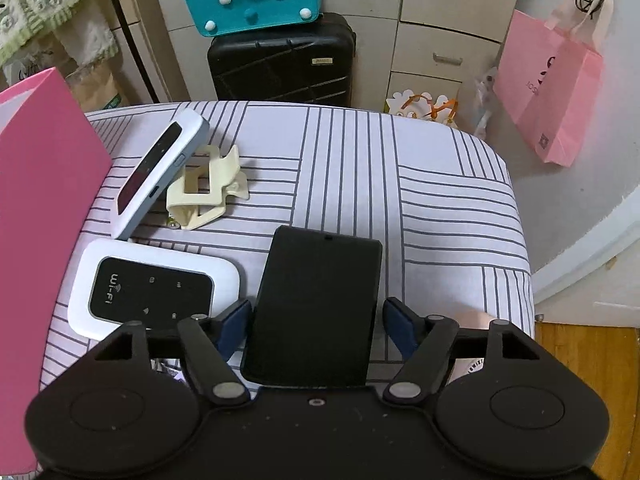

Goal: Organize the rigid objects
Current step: 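Grasp the black power bank with the right gripper, then carry the black power bank into the pink box and release it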

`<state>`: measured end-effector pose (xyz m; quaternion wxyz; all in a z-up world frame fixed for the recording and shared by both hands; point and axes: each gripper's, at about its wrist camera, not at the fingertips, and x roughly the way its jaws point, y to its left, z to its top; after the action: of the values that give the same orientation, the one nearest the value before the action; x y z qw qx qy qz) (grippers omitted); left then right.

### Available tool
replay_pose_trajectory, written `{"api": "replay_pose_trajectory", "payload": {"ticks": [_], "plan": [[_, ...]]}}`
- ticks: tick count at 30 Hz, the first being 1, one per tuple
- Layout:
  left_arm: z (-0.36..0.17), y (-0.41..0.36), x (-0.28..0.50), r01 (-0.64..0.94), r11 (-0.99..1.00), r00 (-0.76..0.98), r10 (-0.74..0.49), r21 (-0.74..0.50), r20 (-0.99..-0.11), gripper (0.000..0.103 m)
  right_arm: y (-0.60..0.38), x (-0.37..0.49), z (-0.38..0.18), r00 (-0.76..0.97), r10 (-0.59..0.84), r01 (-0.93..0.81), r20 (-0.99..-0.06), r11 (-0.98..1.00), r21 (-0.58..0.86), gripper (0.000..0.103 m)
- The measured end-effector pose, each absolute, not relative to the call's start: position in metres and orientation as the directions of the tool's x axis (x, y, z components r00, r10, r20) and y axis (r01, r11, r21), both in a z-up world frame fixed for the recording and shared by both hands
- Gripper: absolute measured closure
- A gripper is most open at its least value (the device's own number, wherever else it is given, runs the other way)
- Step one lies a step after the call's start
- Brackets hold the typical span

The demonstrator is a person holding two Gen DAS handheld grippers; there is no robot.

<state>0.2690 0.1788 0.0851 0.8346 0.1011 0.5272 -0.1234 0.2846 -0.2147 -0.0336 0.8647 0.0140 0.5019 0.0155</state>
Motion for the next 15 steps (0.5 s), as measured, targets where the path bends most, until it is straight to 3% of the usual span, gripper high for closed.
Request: {"api": "replay_pose_trajectory", "payload": {"ticks": [8, 15], "plan": [[0.084, 0.181, 0.269, 0.306, 0.952, 0.418, -0.107, 0.029, -0.902, 0.096, -0.202, 0.269, -0.013, 0.524, 0.081, -0.136, -0.848, 0.991, 0.011, 0.035], [0.083, 0.183, 0.269, 0.306, 0.952, 0.416, -0.116, 0.019, -0.902, 0.095, -0.184, 0.236, 0.049, 0.621, 0.130, -0.208, -0.773, 0.978, -0.002, 0.035]]}}
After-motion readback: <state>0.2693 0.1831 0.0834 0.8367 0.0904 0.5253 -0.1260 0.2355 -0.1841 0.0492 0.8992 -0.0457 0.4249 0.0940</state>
